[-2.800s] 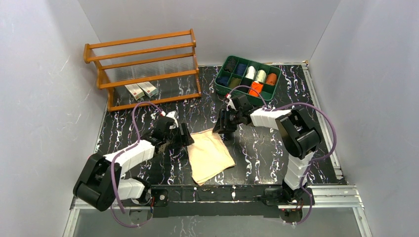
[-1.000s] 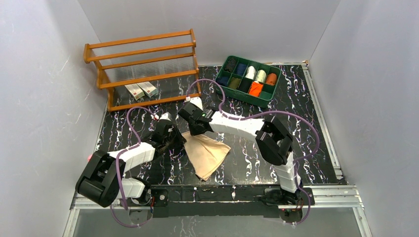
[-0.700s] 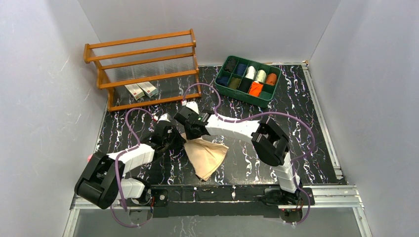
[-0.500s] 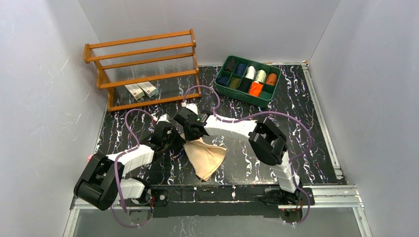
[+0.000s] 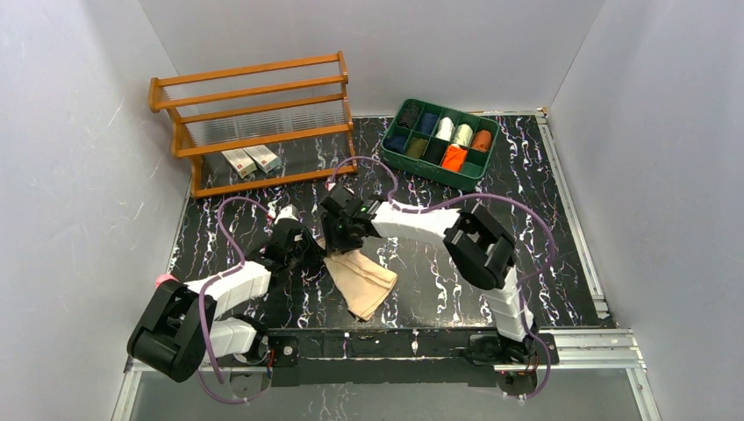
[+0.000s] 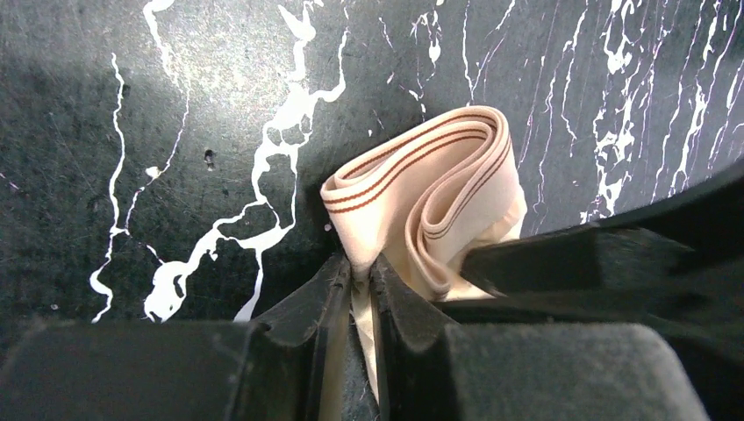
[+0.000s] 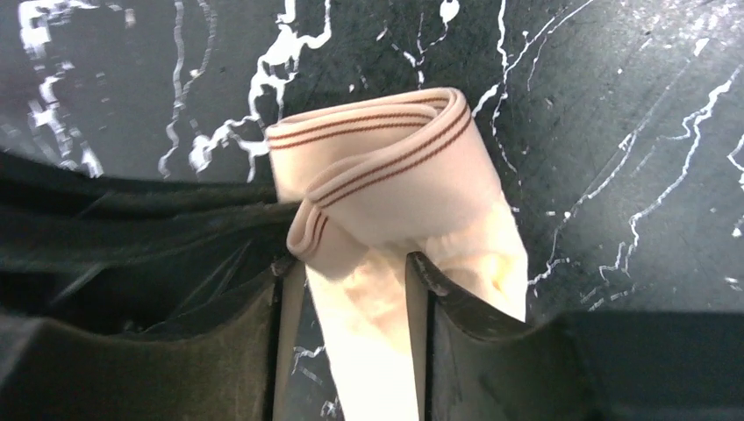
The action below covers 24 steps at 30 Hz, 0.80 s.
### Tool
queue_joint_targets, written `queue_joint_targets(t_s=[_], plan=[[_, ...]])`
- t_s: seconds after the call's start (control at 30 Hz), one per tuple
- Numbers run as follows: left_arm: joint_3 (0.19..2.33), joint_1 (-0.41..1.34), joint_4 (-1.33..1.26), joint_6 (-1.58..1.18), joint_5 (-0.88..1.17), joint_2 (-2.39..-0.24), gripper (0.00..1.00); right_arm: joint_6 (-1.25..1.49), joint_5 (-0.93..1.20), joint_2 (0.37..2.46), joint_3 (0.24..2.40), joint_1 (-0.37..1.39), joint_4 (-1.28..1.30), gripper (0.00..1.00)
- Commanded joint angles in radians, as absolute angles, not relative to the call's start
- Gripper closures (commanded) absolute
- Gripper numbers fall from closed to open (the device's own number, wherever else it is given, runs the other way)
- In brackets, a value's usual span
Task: Roll the underwear
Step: Fold the underwear at the center of the board.
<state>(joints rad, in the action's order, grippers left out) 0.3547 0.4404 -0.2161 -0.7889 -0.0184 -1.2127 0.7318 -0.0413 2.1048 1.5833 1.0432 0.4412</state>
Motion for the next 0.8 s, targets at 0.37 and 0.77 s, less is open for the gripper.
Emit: queue_joint_targets(t_s=[0.37,0.77], plan=[[0.371,0.442,-0.105,-0.771,-0.024,-1.174,0.78,0.476,-0.106,1.661,1.213,1.008,0.358,0.38],[0.458,0.440,0.123,-0.795,-0.046,-0.971,0.43,0.270,-0.085,1.334,0.787,1.008,-0.023,0.39]])
